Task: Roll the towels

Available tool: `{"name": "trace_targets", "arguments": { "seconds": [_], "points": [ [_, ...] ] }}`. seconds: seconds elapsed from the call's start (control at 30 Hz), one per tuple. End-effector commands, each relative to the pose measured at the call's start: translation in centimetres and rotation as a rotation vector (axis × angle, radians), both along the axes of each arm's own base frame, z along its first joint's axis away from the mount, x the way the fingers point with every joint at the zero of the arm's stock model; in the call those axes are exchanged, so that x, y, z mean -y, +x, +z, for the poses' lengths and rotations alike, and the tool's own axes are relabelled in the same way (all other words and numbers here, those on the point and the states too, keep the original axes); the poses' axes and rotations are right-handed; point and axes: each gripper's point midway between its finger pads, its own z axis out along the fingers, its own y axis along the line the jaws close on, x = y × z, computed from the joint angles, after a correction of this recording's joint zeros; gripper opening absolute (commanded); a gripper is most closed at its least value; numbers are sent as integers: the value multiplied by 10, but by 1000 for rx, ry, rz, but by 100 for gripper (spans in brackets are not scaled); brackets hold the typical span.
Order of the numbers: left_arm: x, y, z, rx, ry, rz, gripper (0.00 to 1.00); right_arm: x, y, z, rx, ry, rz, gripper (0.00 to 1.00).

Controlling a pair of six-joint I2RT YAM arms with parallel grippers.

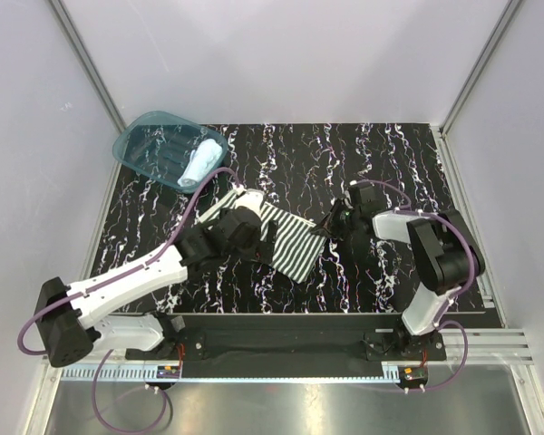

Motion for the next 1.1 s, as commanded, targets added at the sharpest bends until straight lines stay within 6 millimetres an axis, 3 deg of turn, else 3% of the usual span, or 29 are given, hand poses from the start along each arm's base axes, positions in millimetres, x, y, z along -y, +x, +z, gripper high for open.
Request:
{"name": "trace_targets", "arguments": {
  "seconds": [0.0, 0.17, 0.27, 0.3, 0.47, 0.53, 0.57, 0.63, 0.67, 0.77, 0.87, 1.07],
  "points": [
    [-6, 2, 8, 33, -24, 38, 99, -5, 9, -3, 33, 18, 1, 0],
    [-5, -2, -3, 16, 7, 14, 99, 29, -18, -41, -89, -137, -97, 0],
    [-2, -5, -15, 12, 92, 7, 99, 41, -34, -45, -117, -159, -158, 0],
    [1, -4, -20, 9, 121, 5, 99, 43, -34, -36, -98, -153, -186, 0],
    [26, -13, -22, 22, 116, -37, 99, 58, -49, -25, -107, -227, -196, 0],
    [37, -20, -21, 42, 106, -68, 99, 56, -45, -8, -69, -215, -183, 0],
    [45, -21, -18, 57, 86, -80, 99, 56, -44, -1, -49, -217, -170, 6],
    [61, -35, -24, 73, 97, -144, 99, 59, -37, 24, -7, -237, -174, 28],
    [69, -39, -28, 78, 102, -161, 99, 63, -35, 33, 18, -262, -169, 55],
    [92, -57, -35, 99, 110, -222, 99, 86, -25, 69, 100, -382, -218, 73],
    [113, -71, -49, 95, 112, -264, 99, 104, -26, 106, 173, -456, -252, 75],
    [140, -76, -73, 107, 133, -283, 99, 121, -46, 139, 216, -471, -310, 75]
  ]
}}
